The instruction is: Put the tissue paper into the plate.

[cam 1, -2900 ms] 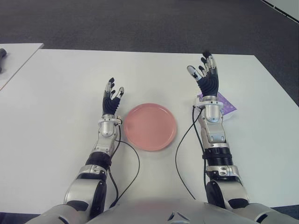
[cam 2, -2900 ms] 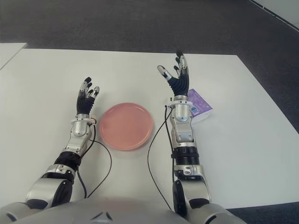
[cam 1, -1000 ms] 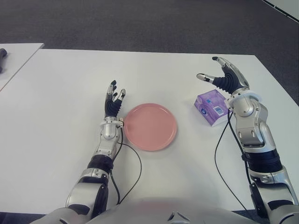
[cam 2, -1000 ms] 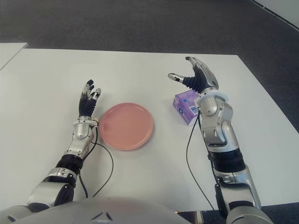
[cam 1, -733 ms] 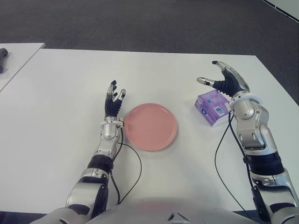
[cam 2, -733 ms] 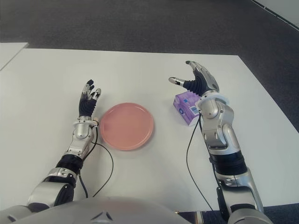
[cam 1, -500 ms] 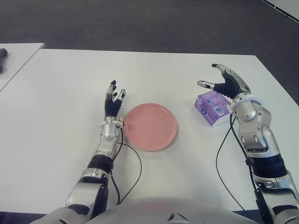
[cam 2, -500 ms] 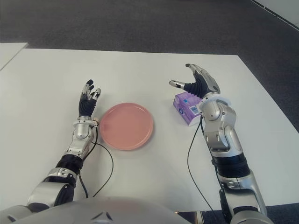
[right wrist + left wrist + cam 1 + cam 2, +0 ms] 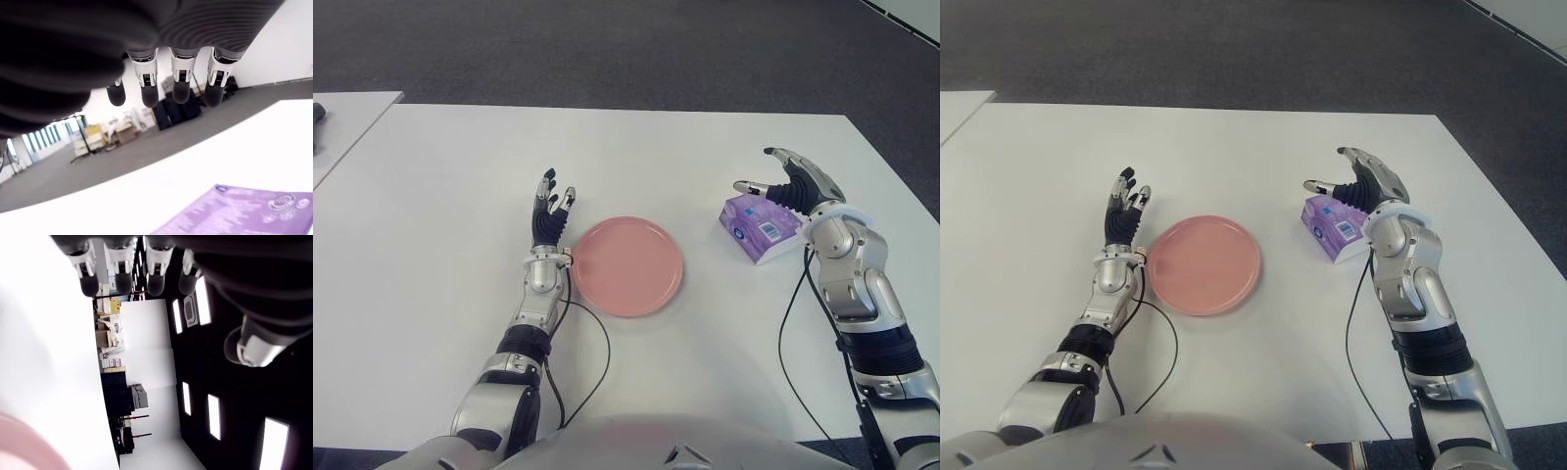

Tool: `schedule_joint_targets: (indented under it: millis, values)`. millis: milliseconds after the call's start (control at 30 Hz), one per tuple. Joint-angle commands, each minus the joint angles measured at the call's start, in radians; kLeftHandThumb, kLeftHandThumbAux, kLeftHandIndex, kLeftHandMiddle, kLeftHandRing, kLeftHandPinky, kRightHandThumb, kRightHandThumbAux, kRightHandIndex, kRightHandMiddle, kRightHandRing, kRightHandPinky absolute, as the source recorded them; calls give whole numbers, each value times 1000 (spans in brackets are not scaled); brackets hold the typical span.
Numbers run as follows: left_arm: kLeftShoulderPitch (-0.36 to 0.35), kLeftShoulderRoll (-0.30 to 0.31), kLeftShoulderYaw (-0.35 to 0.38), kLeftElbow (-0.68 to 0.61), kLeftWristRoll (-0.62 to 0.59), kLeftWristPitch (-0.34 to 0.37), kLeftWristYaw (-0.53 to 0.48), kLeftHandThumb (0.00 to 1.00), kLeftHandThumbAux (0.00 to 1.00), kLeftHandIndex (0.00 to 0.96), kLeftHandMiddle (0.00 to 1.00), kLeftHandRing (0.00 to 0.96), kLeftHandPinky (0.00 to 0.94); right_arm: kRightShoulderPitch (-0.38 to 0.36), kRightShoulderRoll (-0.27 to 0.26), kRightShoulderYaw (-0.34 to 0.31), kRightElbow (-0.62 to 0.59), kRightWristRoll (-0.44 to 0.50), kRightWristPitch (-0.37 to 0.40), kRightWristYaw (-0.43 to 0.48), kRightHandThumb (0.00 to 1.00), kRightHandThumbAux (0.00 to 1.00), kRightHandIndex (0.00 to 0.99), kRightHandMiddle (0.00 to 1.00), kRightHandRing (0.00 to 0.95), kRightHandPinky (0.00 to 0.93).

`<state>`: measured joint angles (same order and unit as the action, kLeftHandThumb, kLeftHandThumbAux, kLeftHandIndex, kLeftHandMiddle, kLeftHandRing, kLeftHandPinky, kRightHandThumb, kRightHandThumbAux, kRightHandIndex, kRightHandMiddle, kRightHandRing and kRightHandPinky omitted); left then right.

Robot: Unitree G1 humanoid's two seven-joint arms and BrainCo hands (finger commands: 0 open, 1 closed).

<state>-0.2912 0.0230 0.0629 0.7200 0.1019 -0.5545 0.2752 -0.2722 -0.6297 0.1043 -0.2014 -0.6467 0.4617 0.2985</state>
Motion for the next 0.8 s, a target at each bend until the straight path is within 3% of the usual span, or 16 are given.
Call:
schedule_joint_targets:
  millis: [33, 800]
  values:
    - [4, 1, 3, 23, 2, -10, 2, 5, 468, 0, 0, 0, 0, 11, 0, 13, 26, -13, -13, -3, 263, 332, 0, 0, 0, 8]
    - [-4, 8, 6, 43, 3, -11, 4, 6, 471, 0, 0, 0, 0, 5, -31, 65, 168, -79, -157, -57, 229, 330, 0, 0, 0, 0]
